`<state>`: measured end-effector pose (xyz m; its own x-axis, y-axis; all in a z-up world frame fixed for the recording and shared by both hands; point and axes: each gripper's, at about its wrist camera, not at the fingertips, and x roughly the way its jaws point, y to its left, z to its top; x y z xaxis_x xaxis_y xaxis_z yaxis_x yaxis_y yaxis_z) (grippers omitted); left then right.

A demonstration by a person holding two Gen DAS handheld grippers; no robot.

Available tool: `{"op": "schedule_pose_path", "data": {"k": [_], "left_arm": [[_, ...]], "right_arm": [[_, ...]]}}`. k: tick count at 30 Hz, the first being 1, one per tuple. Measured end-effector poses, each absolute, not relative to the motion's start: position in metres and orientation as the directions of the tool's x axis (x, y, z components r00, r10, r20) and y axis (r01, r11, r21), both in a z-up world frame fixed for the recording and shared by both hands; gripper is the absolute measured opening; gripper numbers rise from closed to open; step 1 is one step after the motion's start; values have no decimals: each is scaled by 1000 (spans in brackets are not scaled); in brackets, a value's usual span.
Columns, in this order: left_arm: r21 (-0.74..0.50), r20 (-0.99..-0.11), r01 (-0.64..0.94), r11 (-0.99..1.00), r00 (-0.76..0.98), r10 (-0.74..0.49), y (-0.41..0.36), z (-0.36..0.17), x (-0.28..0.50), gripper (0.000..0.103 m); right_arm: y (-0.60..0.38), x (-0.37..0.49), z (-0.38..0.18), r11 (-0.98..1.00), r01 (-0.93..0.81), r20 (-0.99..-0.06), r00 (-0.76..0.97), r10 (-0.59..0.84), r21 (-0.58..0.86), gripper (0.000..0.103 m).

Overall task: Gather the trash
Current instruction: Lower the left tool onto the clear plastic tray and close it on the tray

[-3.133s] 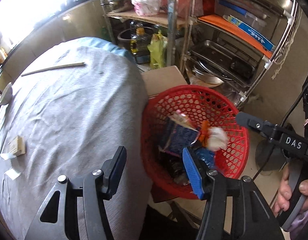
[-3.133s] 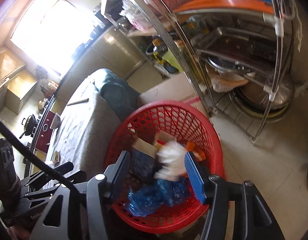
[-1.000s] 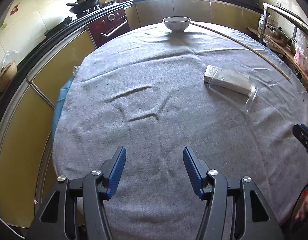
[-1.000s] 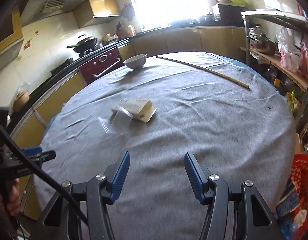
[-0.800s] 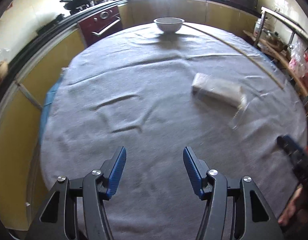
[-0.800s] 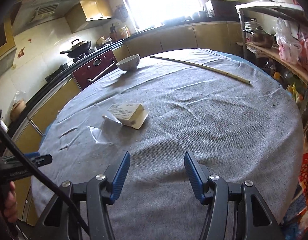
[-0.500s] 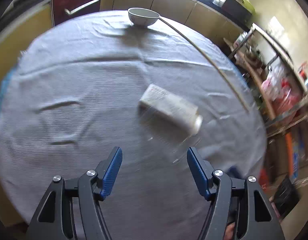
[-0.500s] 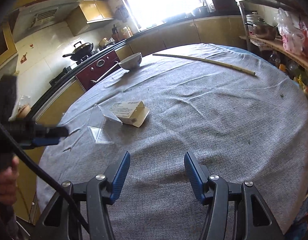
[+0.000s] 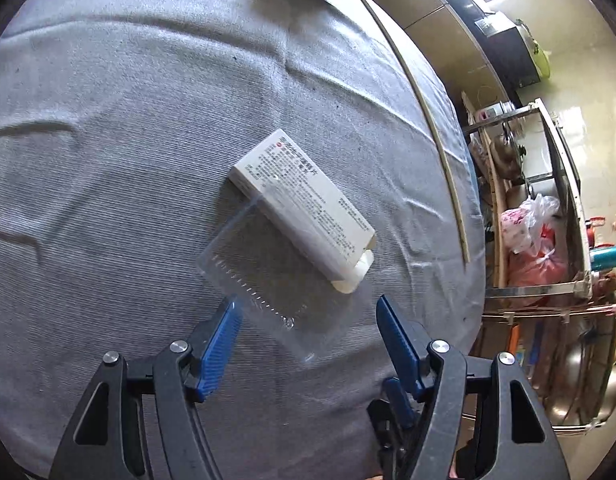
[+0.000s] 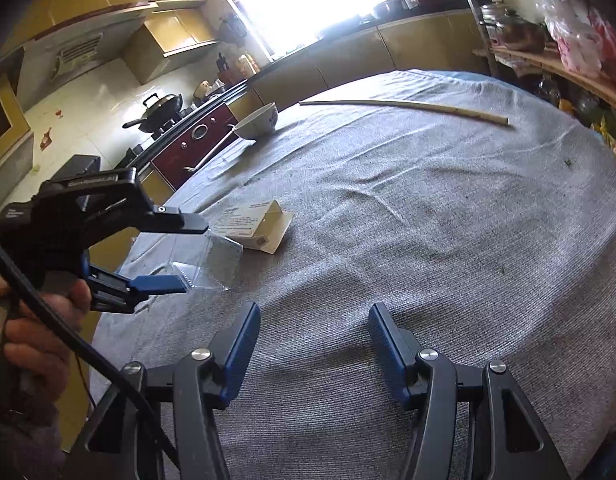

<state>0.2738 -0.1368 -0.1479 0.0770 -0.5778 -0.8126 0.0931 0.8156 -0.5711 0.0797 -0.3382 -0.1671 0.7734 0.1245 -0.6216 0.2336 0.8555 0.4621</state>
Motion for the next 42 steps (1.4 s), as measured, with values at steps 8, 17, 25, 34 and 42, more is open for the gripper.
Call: {"op": "schedule_pose_path", "data": {"k": [8,17,25,34,42], "left_arm": [[-600,-795,52,799,82,-602,-133,-139,273,70],[-630,-777,-90,771,71,-626,-139,-151,283,70],[-611,-791,-121,782,65,-608,-140,-160,273,69],[-556,-831,-142,819,65,-553,-111,-173,254,32],[-550,-835,-105,829,56,-547,-63,-170,229,31]], "right_arm": [[-337,81,-167,861,229,-619,776,121,455,60],[-336,81,-168,860,206,-612,777,146,466,60],[-335,81,-169,858,195,-608,777,161,476,60],[-336,81,-169,855,194,-605,779,163,480,60],[-337,80,-169,854,196,-604,780,163,483,60]]}}
